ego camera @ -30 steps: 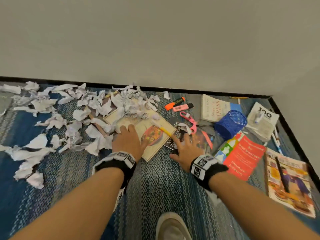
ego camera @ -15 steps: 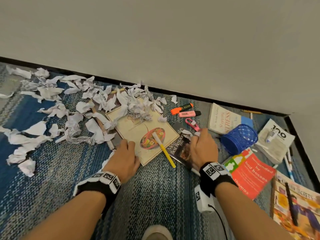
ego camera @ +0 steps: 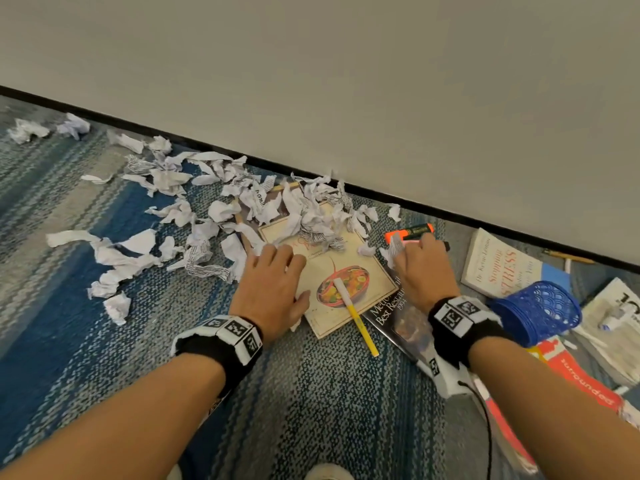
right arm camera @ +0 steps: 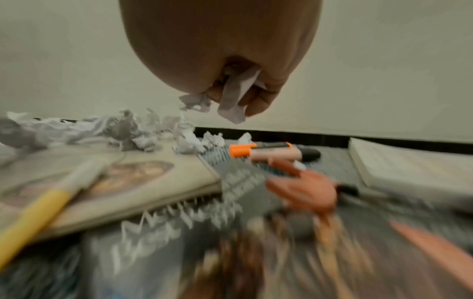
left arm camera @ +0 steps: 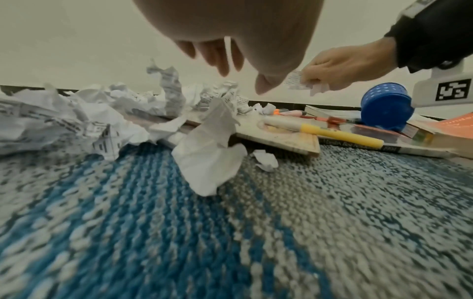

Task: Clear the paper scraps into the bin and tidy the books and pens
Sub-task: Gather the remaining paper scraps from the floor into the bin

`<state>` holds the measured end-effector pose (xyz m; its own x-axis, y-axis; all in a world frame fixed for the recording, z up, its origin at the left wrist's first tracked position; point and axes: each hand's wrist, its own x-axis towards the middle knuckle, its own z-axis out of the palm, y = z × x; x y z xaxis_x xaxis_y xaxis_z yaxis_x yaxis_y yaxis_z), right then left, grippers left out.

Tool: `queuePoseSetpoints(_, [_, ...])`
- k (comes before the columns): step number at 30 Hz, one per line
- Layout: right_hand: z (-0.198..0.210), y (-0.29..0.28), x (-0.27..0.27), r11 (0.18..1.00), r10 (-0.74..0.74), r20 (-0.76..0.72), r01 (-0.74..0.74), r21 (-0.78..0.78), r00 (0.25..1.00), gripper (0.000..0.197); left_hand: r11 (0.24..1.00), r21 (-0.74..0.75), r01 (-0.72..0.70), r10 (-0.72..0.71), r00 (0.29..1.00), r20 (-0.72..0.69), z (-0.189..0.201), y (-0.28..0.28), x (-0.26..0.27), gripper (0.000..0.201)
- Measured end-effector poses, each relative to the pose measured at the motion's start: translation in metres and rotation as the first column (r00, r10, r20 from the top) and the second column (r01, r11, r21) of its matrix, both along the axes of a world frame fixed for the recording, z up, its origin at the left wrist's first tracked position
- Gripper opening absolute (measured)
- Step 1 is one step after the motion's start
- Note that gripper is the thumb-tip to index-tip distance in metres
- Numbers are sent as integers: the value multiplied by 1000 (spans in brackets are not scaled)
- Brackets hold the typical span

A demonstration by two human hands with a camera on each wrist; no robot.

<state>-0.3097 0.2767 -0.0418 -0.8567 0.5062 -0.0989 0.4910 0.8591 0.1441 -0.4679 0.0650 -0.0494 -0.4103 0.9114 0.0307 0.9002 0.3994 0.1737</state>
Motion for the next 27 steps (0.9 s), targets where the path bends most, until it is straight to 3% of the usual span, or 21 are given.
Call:
queuePoseSetpoints(1, [7,4,-8,1000,6,-48,-7,-30,999,11,996,-46,-78,77,997,-18,-1,-3,0,57])
queuePoseSetpoints(3, [21,16,-22,991,-50,-181,25,-133,982,30,966,-159,-204,208,978,12,-6,-11,3,80])
queuePoseSetpoints(5, [34,31,-33,968,-127,-112,98,-231,986,40,946,-222,-237,256,965,62,-17,-17,8,89])
queuePoseSetpoints(6, [40,38,-34,947,-190,-73,163,-278,979,40,938,-263,-227,262,959,105,-23,-20,12,87])
queuePoseSetpoints(8, [42,48,-30,895,-330,-132,265,-358,935,40,931,-315,-183,229,966,116,-30,-22,19,70])
queuePoseSetpoints(11, [29,48,-14,786,-547,-276,371,-495,790,30,936,-328,-128,165,983,87,-33,-18,23,37])
queuePoseSetpoints(14, [7,40,7,561,-759,-230,434,-705,609,17,965,-259,-36,81,983,165,-33,-12,20,34])
queuePoseSetpoints(15, [1,40,14,477,-809,-191,430,-767,555,20,976,-217,-33,70,984,164,-28,-6,17,32])
queuePoseSetpoints(16, [-2,42,19,449,-829,-172,450,-772,532,25,979,-203,-37,75,980,183,-27,0,16,32])
queuePoseSetpoints(19, [0,54,34,573,-770,-116,599,-559,628,28,978,-208,10,42,969,244,-20,27,11,40])
queuePoseSetpoints(21, [5,59,39,643,-738,-131,632,-433,662,44,987,-161,8,37,960,278,-13,46,9,38])
queuePoseSetpoints(23, [5,64,40,643,-740,-107,652,-402,664,49,995,-99,-5,36,950,310,-11,65,10,30])
queuePoseSetpoints(24, [2,66,39,629,-755,-111,664,-405,647,47,996,-91,-1,30,947,320,-10,74,11,27])
queuePoseSetpoints(27, [-14,73,36,664,-713,-82,633,-397,696,33,994,-102,45,-14,958,285,-4,105,11,29])
